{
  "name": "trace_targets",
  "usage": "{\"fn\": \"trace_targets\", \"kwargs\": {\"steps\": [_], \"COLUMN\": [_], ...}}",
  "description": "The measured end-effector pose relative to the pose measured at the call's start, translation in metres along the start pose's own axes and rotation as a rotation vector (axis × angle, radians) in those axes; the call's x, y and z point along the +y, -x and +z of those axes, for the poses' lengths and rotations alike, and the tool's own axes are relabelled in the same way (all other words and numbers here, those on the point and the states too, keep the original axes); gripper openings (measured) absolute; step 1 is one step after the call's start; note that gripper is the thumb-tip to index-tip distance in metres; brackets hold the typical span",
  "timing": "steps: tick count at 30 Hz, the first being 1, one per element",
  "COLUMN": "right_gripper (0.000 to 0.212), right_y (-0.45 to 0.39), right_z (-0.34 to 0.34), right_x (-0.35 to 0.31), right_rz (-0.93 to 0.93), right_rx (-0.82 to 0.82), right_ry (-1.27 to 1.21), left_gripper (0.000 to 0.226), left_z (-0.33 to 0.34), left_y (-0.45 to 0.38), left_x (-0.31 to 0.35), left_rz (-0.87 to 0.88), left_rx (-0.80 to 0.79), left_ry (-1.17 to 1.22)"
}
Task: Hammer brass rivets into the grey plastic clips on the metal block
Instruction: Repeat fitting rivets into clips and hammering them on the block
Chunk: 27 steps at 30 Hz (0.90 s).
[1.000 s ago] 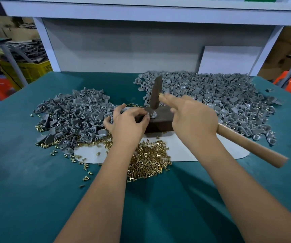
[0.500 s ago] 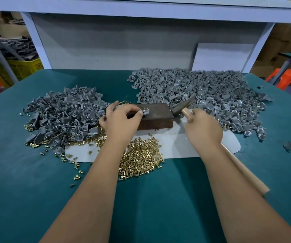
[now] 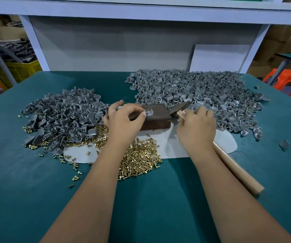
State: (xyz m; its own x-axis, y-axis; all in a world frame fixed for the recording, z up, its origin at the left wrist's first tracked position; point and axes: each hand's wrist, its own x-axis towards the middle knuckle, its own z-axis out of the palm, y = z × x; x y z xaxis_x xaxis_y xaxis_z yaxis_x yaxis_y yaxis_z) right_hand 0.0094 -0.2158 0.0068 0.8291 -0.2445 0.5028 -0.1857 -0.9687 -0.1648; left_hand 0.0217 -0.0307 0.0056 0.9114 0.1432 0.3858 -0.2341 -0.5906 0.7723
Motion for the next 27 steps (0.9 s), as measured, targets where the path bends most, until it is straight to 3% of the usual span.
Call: {"fn": "trace_targets", "kwargs": {"steps": [3, 6, 10, 14, 18, 21, 23, 25, 27], "right_gripper": [0.03, 0.037, 0.032, 0.025, 0.019, 0.052, 0.072, 0.078, 0.075], "right_y": [0.001, 0.007, 0.013, 0.011, -0.016, -0.055, -0.064, -0.055, -0.036], "right_z": [-0.003, -0.003, 0.002, 0.002, -0.007, -0.014, -0.011, -0.007, -0.002], "right_x": [-0.012, -0.032, -0.048, -0.055, -0.05, -0.04, -0.037, -0.047, -0.066], "right_rz": [-0.102, -0.185, -0.242, -0.177, -0.133, 0.061, 0.14, 0.089, -0.001], "right_rx": [0.087, -0.015, -0.076, -0.119, -0.175, -0.084, -0.022, 0.0, 0.016], "right_ry": [-0.305, -0.569, -0.696, -0.785, -0.744, -0.711, -0.483, -0.336, -0.377], "left_gripper": [0.02, 0.018, 0.011, 0.012, 0.015, 0.016, 0.017, 0.018, 0.021], "left_z": [0.0, 0.0, 0.001, 0.0, 0.002, 0.004, 0.005, 0.005, 0.006], "left_y": [0.001, 0.002, 0.002, 0.002, 0.001, 0.0, -0.001, -0.002, -0.003], "left_x": [0.002, 0.003, 0.002, 0.001, 0.001, -0.001, -0.002, -0.003, -0.003], "left_rz": [0.056, 0.101, 0.124, 0.128, 0.075, 0.033, 0.037, 0.042, 0.052], "left_rx": [-0.009, -0.012, -0.003, 0.005, 0.014, -0.026, -0.06, -0.056, -0.046], "left_ry": [-0.008, -0.008, -0.015, 0.017, 0.048, 0.043, 0.031, 0.026, -0.008]}}
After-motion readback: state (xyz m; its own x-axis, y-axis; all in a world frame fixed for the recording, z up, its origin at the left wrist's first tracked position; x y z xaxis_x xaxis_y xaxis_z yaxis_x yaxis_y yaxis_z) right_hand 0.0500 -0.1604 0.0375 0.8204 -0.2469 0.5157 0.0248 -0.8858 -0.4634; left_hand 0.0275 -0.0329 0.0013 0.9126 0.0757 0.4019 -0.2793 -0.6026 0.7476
